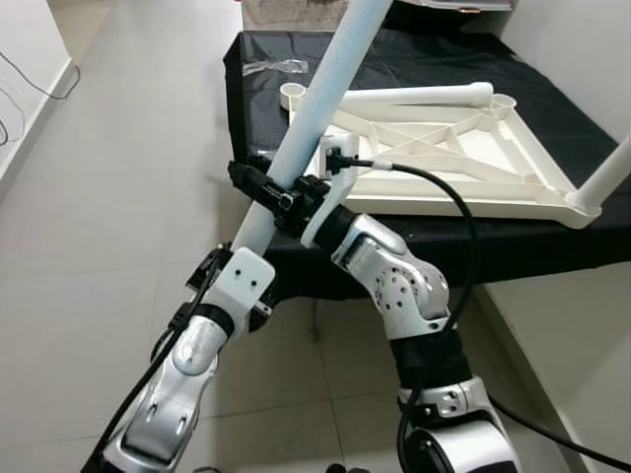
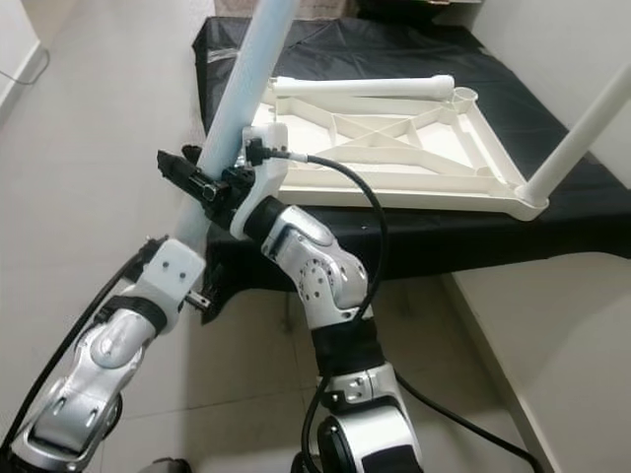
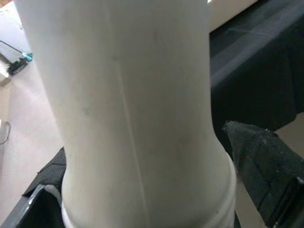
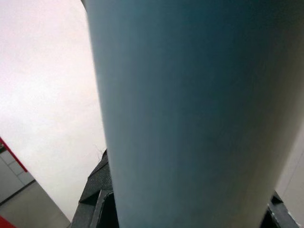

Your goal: Building children table

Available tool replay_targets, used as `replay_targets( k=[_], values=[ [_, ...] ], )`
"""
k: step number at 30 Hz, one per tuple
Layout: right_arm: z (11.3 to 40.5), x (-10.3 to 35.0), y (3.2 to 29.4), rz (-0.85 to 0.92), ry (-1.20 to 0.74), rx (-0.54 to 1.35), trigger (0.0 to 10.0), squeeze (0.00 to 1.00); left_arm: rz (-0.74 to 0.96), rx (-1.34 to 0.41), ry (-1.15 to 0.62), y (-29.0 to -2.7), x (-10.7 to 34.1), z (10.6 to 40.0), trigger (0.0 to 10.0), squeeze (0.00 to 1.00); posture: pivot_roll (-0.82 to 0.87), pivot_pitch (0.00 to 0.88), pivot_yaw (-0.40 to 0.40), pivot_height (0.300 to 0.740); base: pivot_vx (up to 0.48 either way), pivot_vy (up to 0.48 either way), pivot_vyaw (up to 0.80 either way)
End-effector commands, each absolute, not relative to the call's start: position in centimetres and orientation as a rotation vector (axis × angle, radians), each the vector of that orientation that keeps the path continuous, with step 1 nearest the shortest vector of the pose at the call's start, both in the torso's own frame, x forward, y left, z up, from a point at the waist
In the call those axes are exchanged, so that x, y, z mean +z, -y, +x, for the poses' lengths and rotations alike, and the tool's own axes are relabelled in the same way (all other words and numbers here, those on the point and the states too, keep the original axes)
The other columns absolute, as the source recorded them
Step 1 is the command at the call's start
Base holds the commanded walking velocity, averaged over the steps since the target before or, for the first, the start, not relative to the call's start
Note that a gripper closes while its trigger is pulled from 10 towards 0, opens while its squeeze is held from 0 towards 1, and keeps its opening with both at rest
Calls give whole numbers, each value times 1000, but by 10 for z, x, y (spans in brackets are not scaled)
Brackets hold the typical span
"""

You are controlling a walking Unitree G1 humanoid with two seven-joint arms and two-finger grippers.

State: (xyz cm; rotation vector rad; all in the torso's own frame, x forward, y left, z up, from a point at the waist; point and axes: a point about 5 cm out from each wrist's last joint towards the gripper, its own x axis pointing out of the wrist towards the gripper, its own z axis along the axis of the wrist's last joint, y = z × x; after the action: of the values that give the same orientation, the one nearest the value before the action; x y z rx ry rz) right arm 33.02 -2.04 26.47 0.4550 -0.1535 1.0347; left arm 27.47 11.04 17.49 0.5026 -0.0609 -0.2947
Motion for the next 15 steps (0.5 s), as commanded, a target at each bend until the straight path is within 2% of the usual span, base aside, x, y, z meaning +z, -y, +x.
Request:
replay_targets(
  k=[1, 9, 10, 12, 13, 15],
  values=[
    [328, 269, 11, 468, 160, 1075, 10000, 0, 508, -346, 68, -102, 172, 270, 10000, 0, 59, 165, -63, 740, 0, 0, 0],
    [329, 270, 12, 465, 163, 1074, 10000, 0, 519, -281, 83, -110, 175, 274, 10000, 0, 59, 165, -63, 740, 0, 0, 0],
    [328, 269, 12, 464, 161, 1074, 10000, 0, 511, -264, 86, -112, 176, 276, 8627, 0, 59, 165, -63, 740, 0, 0, 0],
    [327, 267, 12, 463, 158, 1074, 10000, 0, 488, -251, 95, -112, 178, 277, 784, 0, 59, 165, -63, 740, 0, 0, 0],
    [327, 266, 12, 462, 156, 1074, 10000, 0, 465, -244, 99, -112, 180, 276, 0, 0, 62, 152, -60, 740, 0, 0, 0],
    [326, 266, 11, 460, 156, 1075, 10000, 0, 441, -237, 103, -112, 182, 276, 0, 0, 62, 152, -60, 740, 0, 0, 0]
  ],
)
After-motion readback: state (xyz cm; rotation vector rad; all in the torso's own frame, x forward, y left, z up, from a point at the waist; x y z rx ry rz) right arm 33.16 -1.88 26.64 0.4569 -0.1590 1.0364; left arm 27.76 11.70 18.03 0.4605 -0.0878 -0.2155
